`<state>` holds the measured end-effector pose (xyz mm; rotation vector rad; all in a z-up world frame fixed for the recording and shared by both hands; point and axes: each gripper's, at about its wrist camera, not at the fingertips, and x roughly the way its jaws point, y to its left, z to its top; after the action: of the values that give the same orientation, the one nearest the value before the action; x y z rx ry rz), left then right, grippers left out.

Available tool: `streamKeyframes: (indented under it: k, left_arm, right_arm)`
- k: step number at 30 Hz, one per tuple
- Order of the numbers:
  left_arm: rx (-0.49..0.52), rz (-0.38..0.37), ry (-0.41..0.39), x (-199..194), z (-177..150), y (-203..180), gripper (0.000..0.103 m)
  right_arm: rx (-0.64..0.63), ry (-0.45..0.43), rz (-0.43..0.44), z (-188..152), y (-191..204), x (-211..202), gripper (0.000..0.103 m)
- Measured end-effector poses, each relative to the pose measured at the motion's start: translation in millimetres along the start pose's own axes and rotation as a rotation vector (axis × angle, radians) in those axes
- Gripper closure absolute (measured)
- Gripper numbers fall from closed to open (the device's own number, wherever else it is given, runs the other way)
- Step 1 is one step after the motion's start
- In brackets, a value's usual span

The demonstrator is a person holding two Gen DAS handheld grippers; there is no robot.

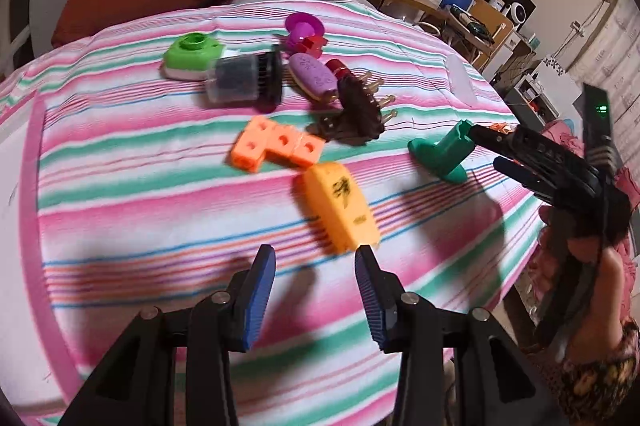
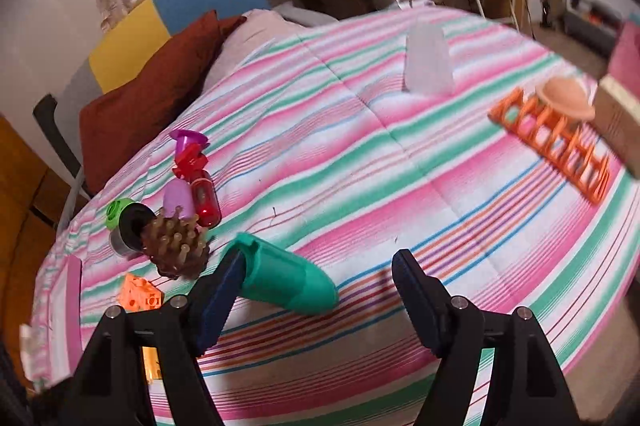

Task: Organize rigid objects
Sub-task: 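Grasp the yellow oblong toy with the left tool while the right tool holds the teal toy, then carry the yellow toy into the white tray and open the left tool while the right holds teal toy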

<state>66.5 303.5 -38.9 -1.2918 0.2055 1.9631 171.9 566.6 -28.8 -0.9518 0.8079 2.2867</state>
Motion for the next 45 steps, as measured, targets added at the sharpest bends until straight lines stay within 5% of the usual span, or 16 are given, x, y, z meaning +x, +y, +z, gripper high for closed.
streamKeyframes:
  k: [5, 10, 12, 14, 17, 19, 27, 32, 45]
  left_arm:
    - [0.007, 0.023, -0.003, 19, 9, -15, 0.057]
    - [0.032, 0.065, -0.009, 37, 18, -23, 0.057]
    - [0.034, 0.082, -0.007, 45, 18, -21, 0.057]
    - [0.052, 0.075, -0.036, 45, 15, -19, 0.059]
    - [0.073, 0.081, -0.054, 42, 12, -11, 0.077]
    - [0.073, 0.057, -0.06, 38, 10, -5, 0.078]
    - [0.108, 0.012, -0.07, 25, -2, 6, 0.078]
    - [0.095, 0.016, -0.075, 10, -13, 18, 0.078]
    - [0.022, 0.019, -0.159, -49, -25, 60, 0.078]
  right_arm:
    - [-0.056, -0.02, 0.062, -2, 14, -1, 0.017]
    - [-0.203, -0.041, -0.006, -7, 43, 7, 0.017]
    - [-0.221, -0.041, -0.041, -7, 45, 14, 0.022]
    - [-0.221, -0.03, -0.053, -7, 43, 21, 0.038]
    - [-0.211, -0.009, -0.044, -8, 36, 28, 0.055]
    - [-0.218, -0.004, -0.033, -10, 37, 30, 0.063]
    - [-0.251, 0.005, -0.046, -19, 51, 29, 0.064]
    - [-0.24, 0.039, -0.004, -25, 60, 25, 0.072]
    - [-0.338, 0.097, 0.128, -62, 123, 17, 0.072]
